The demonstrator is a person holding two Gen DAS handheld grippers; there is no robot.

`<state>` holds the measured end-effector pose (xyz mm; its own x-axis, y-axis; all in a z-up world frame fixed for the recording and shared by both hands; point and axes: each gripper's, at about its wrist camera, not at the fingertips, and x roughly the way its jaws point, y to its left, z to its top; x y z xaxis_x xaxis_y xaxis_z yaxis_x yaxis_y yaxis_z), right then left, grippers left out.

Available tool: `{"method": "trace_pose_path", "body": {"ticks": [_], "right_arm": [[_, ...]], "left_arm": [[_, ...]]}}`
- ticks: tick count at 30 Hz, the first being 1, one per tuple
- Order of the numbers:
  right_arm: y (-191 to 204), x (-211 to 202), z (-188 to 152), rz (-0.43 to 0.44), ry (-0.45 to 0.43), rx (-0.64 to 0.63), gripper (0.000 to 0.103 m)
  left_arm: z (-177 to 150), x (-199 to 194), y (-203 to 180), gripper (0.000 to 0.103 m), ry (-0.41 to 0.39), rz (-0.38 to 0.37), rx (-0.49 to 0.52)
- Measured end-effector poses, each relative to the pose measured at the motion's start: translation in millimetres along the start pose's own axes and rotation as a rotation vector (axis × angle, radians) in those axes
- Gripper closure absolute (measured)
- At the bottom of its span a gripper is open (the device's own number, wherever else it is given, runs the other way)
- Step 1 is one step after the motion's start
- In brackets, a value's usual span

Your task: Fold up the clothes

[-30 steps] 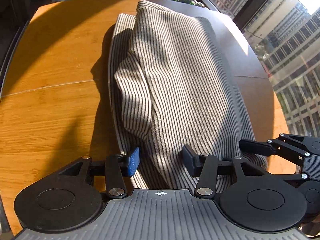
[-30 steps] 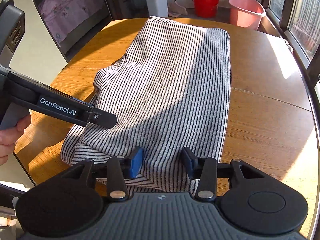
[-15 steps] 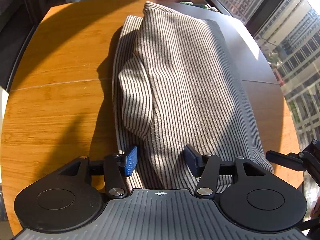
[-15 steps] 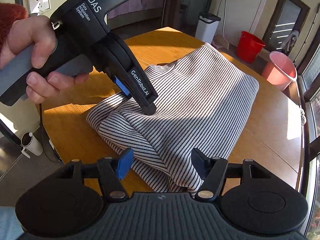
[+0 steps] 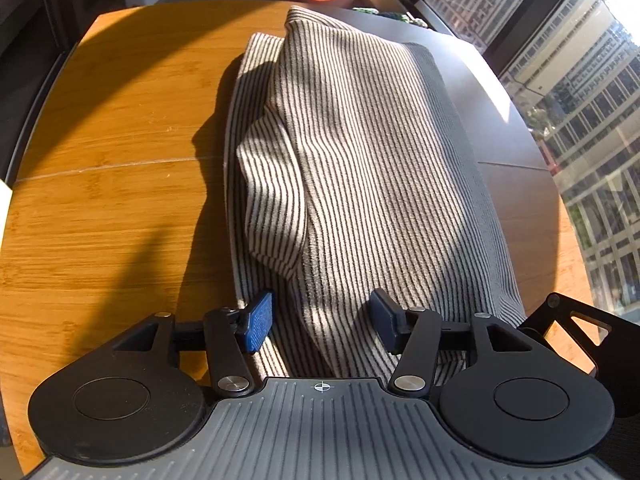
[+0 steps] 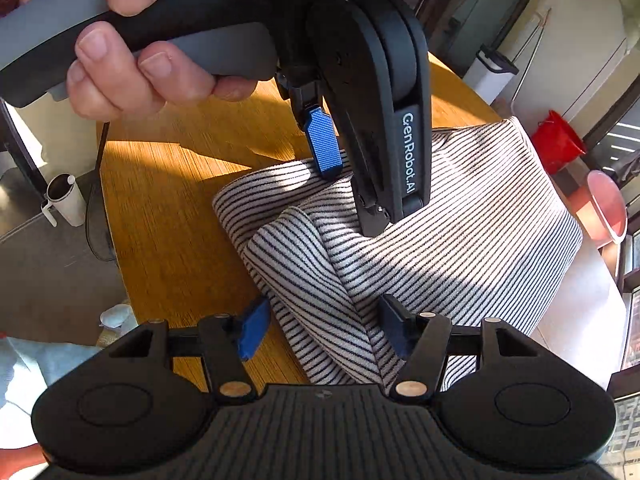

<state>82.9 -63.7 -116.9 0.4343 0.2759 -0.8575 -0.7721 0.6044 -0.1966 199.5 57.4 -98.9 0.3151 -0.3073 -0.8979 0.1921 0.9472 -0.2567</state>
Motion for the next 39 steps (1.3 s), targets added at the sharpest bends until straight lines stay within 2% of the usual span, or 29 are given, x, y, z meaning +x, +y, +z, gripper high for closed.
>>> {"method": "trace_pose_path", "body": {"ticks": [3,5,7,8,9,13,17,19,22,24,25,27,30,35,37,38,39], "right_arm": [[-39.6,1.9,8.5,0.118,0.043,0.272,0.045],[-63.8,7.8,11.4,0.194,0.076,0.413,0.047],[-82.1,12.9,12.0,0.256,0.105,0.518,0.047],[-88.0,14.9,11.1,0.279,0.117,0.552,0.047],[-91.0,16.4,10.5,0.294,0.126,0.573,0.047],[-98.2,20.5,10.5,0.322,0.14,0.625,0.047],[-91.1,16.3,9.6,0.325,0.145,0.631,0.047],[-90.3,15.3,10.6,0.319,0.146,0.61,0.047],[-85.1,10.7,12.9,0.302,0.135,0.561,0.047],[-77.2,2.1,14.1,0.272,0.11,0.496,0.047],[-73.2,-2.2,14.6,0.256,0.098,0.463,0.047],[-56.9,-14.4,13.4,0.188,0.044,0.335,0.037],[-26.7,-24.8,9.1,0.069,-0.038,0.088,0.027],[20.0,-7.6,-10.0,-0.079,-0.049,-0.278,0.027],[29.0,-1.8,-13.8,-0.138,-0.075,-0.336,0.03],[26.4,-1.6,-9.9,-0.138,-0.061,-0.3,0.035],[23.5,-1.5,-5.7,-0.135,-0.045,-0.262,0.049]], "left_arm": [[-6.9,-26.3,18.1,0.045,-0.069,0.036,0.004],[-14.7,-46.4,27.9,0.042,-0.122,0.077,0.064],[-26.1,-64.8,28.2,0.037,-0.161,0.093,0.196],[-33.1,-70.1,23.9,0.031,-0.16,0.093,0.274],[-40.3,-74.9,19.0,0.028,-0.157,0.091,0.354],[-71.3,-74.8,-8.9,0.028,-0.131,0.087,0.625],[-104.1,-47.3,-38.0,0.031,-0.188,0.228,0.915],[-113.1,-32.5,-46.4,0.032,-0.21,0.276,1.02],[-118.1,-15.4,-52.1,0.046,-0.214,0.282,1.097],[-117.8,-11.4,-52.2,0.06,-0.215,0.262,1.107],[-115.4,-12.1,-51.1,0.062,-0.213,0.246,1.09],[-105.3,-18.2,-45.4,0.07,-0.199,0.198,1.004],[-88.9,-27.2,-35.4,0.07,-0.173,0.136,0.871],[-64.0,-35.3,-21.1,0.071,-0.133,0.069,0.671],[-56.0,-39.5,-15.5,0.071,-0.125,0.032,0.589],[-52.4,-41.1,-13.0,0.072,-0.124,0.014,0.554],[-48.9,-42.4,-10.0,0.072,-0.119,-0.009,0.52]]}}
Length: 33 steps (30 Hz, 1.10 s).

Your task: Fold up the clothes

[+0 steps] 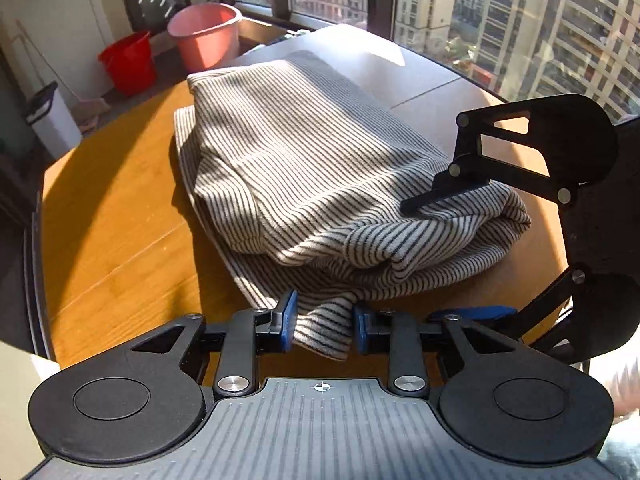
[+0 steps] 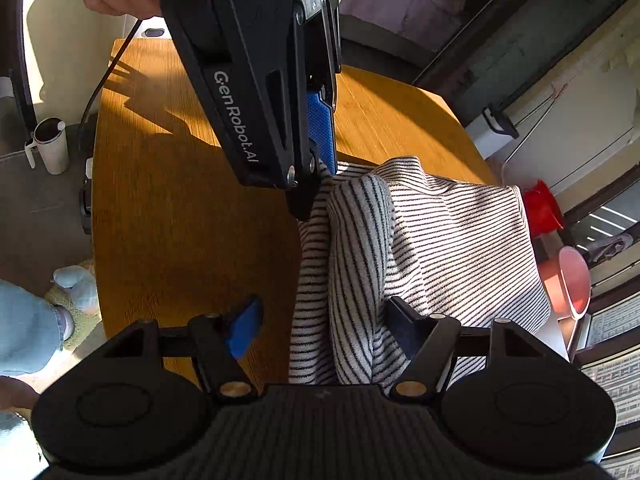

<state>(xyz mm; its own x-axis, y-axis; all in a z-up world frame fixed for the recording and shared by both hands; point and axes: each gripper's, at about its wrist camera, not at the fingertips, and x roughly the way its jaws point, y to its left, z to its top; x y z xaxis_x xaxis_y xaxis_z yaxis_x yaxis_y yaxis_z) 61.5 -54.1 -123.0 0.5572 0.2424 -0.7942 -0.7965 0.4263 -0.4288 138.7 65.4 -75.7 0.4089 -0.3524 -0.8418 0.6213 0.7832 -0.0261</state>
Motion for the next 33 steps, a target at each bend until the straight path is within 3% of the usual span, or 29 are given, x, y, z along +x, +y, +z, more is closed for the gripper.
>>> {"method": "trace_pose_path", "body": {"ticks": [2,5,8,9,13,17,20,23,25,26,27,30,33], "right_arm": [[-18.7,6.7,6.0,0.057,0.055,0.154,0.057],[-60.8,16.3,7.3,0.21,0.1,0.446,0.057],[-104.3,31.6,-2.7,0.38,0.159,0.726,0.057],[-117.8,37.0,-6.8,0.435,0.178,0.81,0.058],[-152.2,56.8,-31.0,0.595,0.238,1.072,0.061],[-166.2,67.7,-42.7,0.679,0.271,1.149,0.065],[-161.3,63.9,-30.8,0.655,0.276,1.046,0.065],[-156.5,56.5,-19.0,0.611,0.276,0.94,0.065],[-153.1,45.4,-13.2,0.551,0.269,0.851,0.064],[-149.6,35.3,-11.4,0.51,0.252,0.789,0.061],[-146.1,25.1,-9.8,0.469,0.234,0.727,0.051],[-126.8,-9.6,-10.4,0.273,0.143,0.506,0.024],[-101.3,-17.1,-9.9,0.097,0.107,0.262,0.022]], "left_arm": [[1.2,-1.0,4.7,0.072,0.006,-0.033,-0.031],[2.9,-4.4,5.6,0.07,0.008,-0.043,0.009],[2.1,-19.6,-0.6,0.06,-0.047,0.009,0.165],[1.2,-23.5,-2.6,0.05,-0.064,0.026,0.212],[-6.7,-30.3,-13.3,0.033,-0.11,0.096,0.461],[-14.7,-10.5,-28.4,0.032,-0.133,0.158,0.684],[-11.7,10.0,-37.4,0.031,-0.17,0.184,0.78],[-6.3,26.9,-43.0,0.03,-0.16,0.148,0.859],[-6.6,31.0,-45.4,0.045,-0.152,0.1,0.886],[-6.1,32.7,-46.3,0.058,-0.139,0.083,0.883],[-5.2,34.4,-46.7,0.063,-0.132,0.073,0.871],[4.9,37.4,-40.5,0.067,-0.098,0.024,0.746],[29.3,40.6,-18.5,0.068,-0.019,-0.066,0.435]]}}
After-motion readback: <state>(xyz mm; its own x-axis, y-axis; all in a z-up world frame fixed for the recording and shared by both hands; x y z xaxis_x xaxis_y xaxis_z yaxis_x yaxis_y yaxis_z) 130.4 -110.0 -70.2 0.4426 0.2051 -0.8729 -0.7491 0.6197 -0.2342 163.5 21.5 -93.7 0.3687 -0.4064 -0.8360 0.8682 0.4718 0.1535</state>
